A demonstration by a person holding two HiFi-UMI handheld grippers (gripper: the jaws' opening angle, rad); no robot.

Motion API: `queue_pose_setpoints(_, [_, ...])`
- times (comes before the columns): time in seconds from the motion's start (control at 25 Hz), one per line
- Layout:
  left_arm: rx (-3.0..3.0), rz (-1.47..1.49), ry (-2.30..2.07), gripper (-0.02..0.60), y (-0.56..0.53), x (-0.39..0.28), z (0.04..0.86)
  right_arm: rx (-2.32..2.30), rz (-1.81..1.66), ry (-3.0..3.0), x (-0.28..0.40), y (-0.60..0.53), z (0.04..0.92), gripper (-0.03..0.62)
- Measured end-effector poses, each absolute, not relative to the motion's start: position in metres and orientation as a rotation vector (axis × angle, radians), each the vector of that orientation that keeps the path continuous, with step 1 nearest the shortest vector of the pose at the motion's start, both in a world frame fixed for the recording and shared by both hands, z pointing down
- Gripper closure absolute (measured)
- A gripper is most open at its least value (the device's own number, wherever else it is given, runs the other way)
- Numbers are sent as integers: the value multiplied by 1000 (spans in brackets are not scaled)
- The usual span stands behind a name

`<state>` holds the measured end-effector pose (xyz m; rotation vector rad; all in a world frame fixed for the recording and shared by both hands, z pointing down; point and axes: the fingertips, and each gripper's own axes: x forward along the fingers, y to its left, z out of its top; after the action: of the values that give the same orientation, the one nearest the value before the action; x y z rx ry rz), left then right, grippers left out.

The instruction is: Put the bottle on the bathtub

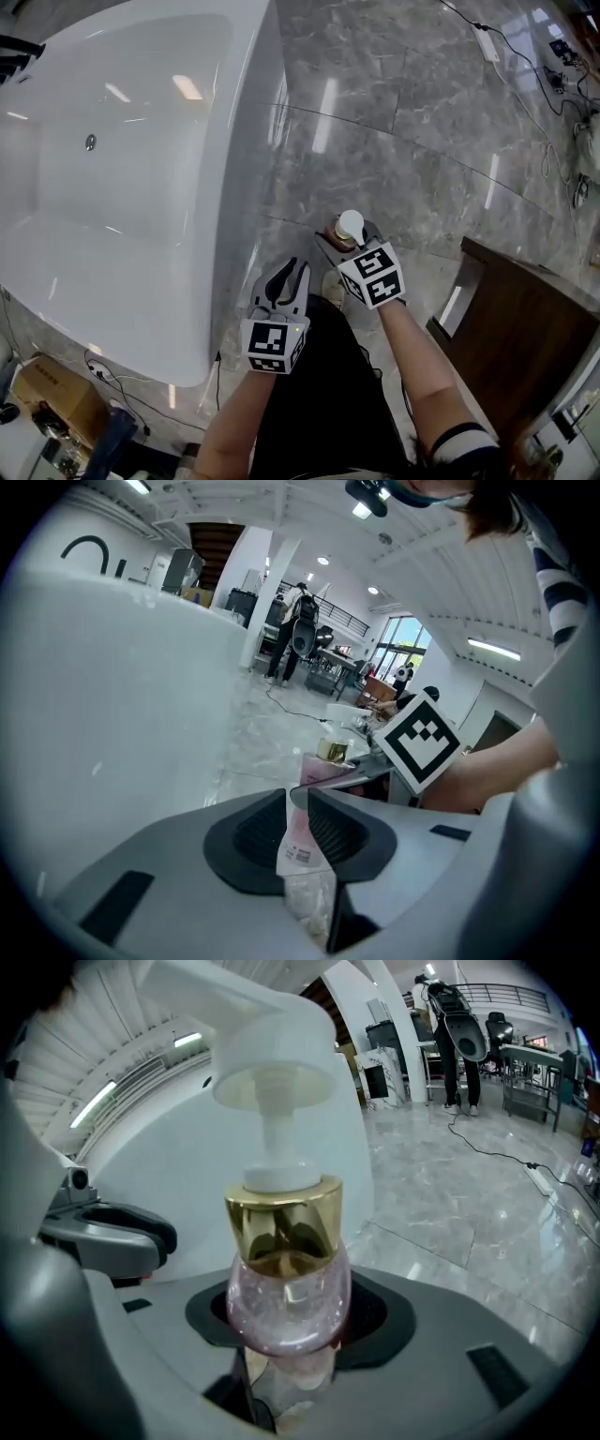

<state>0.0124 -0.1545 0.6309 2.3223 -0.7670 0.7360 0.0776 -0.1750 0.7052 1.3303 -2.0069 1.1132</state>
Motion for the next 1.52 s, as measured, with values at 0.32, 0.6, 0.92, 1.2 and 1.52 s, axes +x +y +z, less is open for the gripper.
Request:
queue_pose_setpoints(0.32, [2353,839,-734,497,-174,33,699,1345,1120,-2006,77,-187,760,364])
queue_pose_setpoints(0.6, [2284,868,-786,497,-182,23,744,1360,1124,-2001,72,-199,798,363])
queue_pose_setpoints(0.92, [2253,886,-807,497,-185,21,789,1316,1107,-1985,67,-199,850,363])
queue_pose_setpoints(1.2, [2236,887,-839,497,-192,16,818,1298,1102,-1981,61,-203,886,363])
queue_pose_setpoints(1.52, [2212,909,-868,497,-201,12,853,1319,1062,-1990,60,-216,915,362])
